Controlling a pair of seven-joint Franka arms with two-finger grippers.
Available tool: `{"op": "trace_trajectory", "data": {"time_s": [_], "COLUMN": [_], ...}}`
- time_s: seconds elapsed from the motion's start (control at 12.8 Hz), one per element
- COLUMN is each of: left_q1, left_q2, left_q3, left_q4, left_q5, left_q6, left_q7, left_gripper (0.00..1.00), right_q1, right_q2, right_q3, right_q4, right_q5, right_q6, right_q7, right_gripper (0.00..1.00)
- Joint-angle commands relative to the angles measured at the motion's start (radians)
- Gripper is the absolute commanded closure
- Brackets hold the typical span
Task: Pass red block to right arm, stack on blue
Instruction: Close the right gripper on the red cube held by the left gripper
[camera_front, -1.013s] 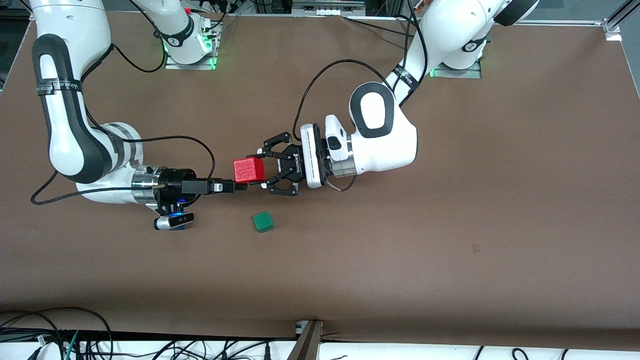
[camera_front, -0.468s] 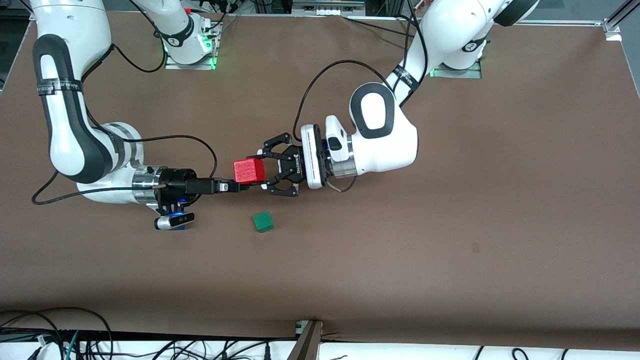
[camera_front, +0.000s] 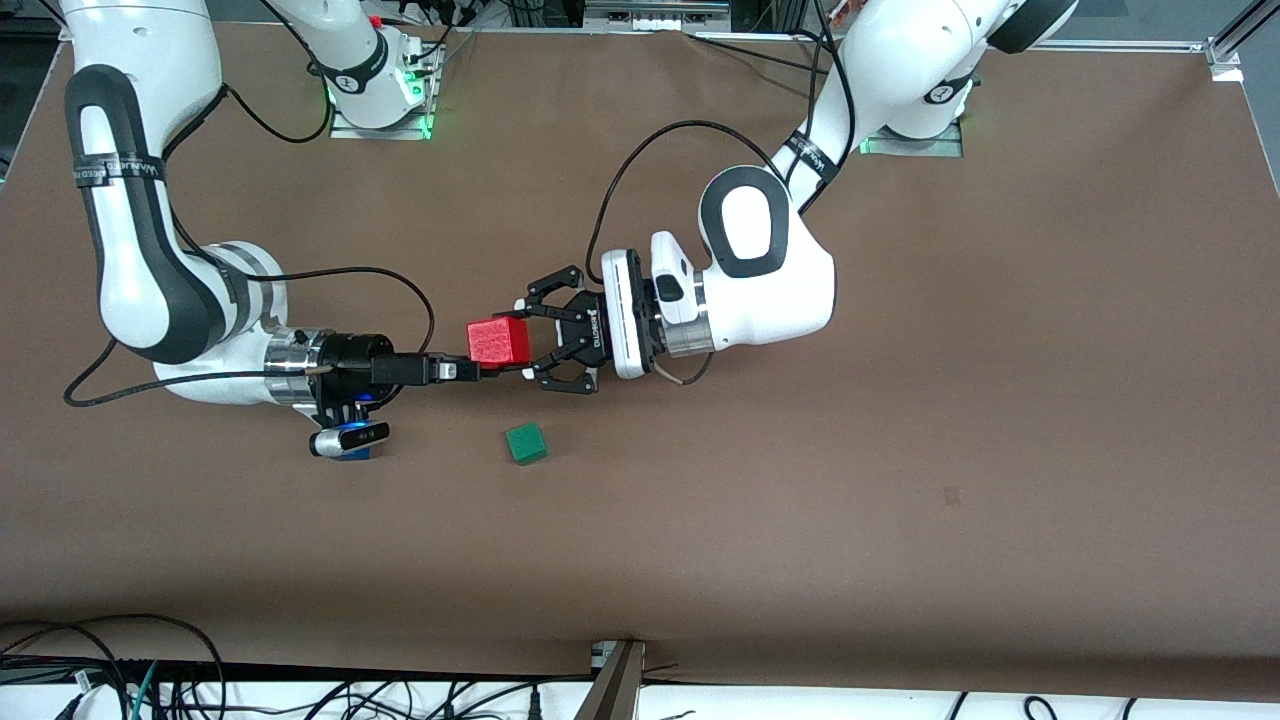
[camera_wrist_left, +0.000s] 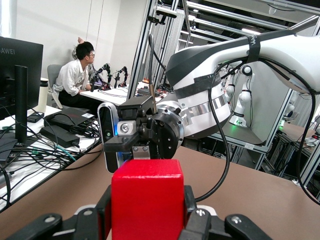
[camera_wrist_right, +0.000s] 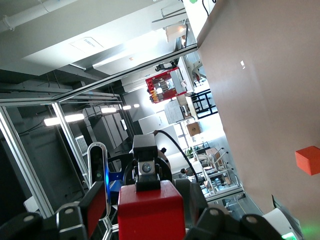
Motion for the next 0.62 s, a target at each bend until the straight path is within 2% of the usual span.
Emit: {"op": "trace_trajectory", "data": {"time_s": [0.0, 0.55], "left_q1": [-0.018, -0.024], "left_q2": [0.019, 0.023], "left_q3": [0.012, 0.023], "left_q4": [0.042, 0.049], "left_q5": [-0.03, -0.031], "left_q6": [0.011, 0.011], "left_q7": [0.013, 0.013], "left_gripper": [1.0, 1.0], "right_q1": [0.001, 0.001], "right_q2": [-0.054, -0.078], "right_q3": [0.003, 0.003], "right_q4": [-0.068, -0.123], "right_q5": [0.032, 0.03], "right_q6": [-0.001, -0.003], "right_q7": [-0.027, -0.065], "right_gripper": [0.24, 0.25]}}
